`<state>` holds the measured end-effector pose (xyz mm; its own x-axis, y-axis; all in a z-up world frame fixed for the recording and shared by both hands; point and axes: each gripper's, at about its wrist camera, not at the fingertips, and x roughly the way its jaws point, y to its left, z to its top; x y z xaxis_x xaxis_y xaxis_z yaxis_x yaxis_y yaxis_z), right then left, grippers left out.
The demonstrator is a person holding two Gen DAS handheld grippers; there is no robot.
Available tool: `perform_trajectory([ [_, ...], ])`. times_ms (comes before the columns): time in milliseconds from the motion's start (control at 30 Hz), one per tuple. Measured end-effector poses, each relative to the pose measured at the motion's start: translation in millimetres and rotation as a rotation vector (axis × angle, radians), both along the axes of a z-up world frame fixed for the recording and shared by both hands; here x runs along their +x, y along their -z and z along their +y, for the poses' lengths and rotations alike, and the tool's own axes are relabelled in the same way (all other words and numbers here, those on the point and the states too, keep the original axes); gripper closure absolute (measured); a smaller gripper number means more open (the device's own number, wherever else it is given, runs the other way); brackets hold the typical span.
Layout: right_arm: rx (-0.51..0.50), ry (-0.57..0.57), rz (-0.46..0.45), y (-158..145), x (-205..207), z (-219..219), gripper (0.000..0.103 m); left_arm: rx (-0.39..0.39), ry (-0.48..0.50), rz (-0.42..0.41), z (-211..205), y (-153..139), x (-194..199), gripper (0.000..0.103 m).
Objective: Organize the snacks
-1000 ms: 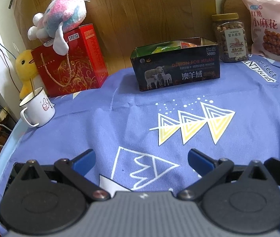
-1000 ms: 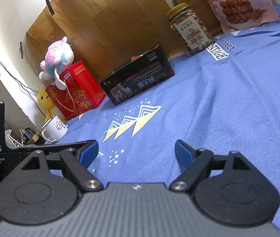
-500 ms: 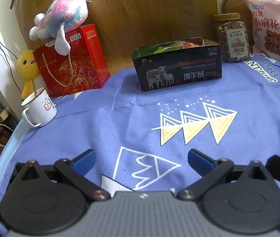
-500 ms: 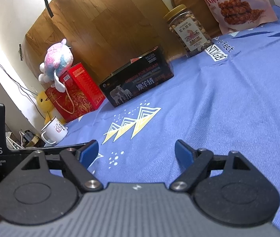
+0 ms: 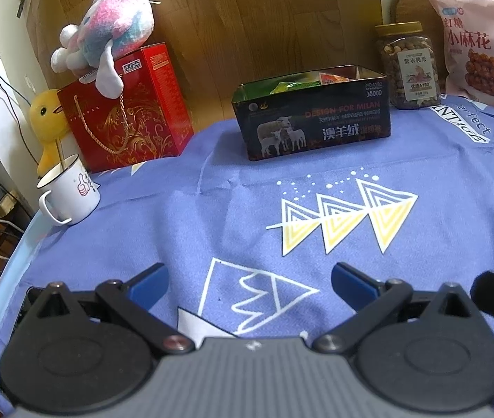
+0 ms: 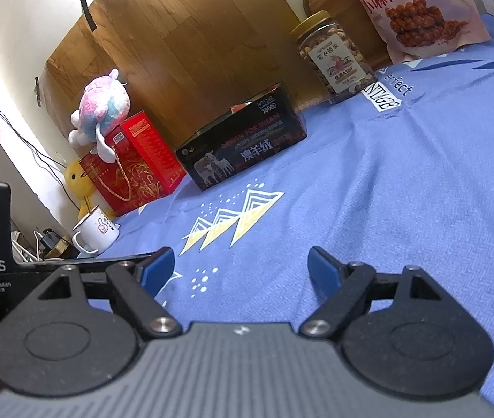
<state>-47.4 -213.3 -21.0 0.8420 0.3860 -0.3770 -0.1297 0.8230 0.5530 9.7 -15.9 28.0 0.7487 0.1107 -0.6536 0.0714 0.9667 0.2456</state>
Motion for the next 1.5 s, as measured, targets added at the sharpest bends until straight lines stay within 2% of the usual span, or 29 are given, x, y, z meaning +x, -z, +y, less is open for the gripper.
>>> perform_trajectory([
  [967,0.007,0.009,0.004,2.2,0.0,-1.5,0.017,-0.007,0.005,0.025,-5.6,5.3,1.7,0.000],
  [1500,0.007,0.013,0.000,2.1,-0.3,-1.1,0.017,-0.061,0.016,0.050,-4.1,3.0,4.5,0.000],
])
